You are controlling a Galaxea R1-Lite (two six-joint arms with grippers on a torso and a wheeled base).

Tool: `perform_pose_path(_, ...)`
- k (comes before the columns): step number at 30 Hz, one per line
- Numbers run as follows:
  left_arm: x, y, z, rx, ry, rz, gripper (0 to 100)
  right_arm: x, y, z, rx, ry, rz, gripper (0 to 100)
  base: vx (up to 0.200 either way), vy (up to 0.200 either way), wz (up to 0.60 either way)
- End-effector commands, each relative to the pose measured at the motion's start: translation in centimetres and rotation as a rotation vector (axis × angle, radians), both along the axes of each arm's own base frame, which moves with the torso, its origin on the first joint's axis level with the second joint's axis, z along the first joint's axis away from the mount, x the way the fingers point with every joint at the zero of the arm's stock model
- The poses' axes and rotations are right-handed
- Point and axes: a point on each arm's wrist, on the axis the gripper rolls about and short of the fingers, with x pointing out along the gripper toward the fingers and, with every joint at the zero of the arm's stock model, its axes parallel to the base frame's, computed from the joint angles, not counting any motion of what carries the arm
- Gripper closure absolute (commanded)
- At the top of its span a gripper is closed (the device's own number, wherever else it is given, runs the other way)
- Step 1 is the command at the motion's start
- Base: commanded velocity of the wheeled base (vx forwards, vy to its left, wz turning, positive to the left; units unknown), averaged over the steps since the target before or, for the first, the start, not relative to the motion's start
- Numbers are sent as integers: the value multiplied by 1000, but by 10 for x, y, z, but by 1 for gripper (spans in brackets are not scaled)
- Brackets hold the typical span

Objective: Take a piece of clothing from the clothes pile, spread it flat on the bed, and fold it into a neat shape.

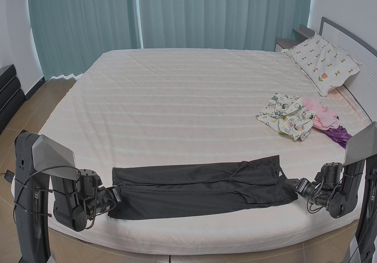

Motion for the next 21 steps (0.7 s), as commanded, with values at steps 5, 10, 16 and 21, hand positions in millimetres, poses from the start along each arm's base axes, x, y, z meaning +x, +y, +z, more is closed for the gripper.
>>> perform_pose_path(5,-1,0,-5,-4,16,4,100,6,0,15,3,-111,5,0,0,0,0)
perform_pose_path(10,-1,-1,-5,-17,18,10,100,17,21,10,8,-111,99,0,0,0,0)
perform_pose_path(16,-2,-1,-4,-18,18,11,100,44,29,2,-40,-81,243,0,0,0,0)
perform_pose_path(21,-4,0,-4,-17,24,11,100,66,29,-9,-55,-46,282,0,0,0,0)
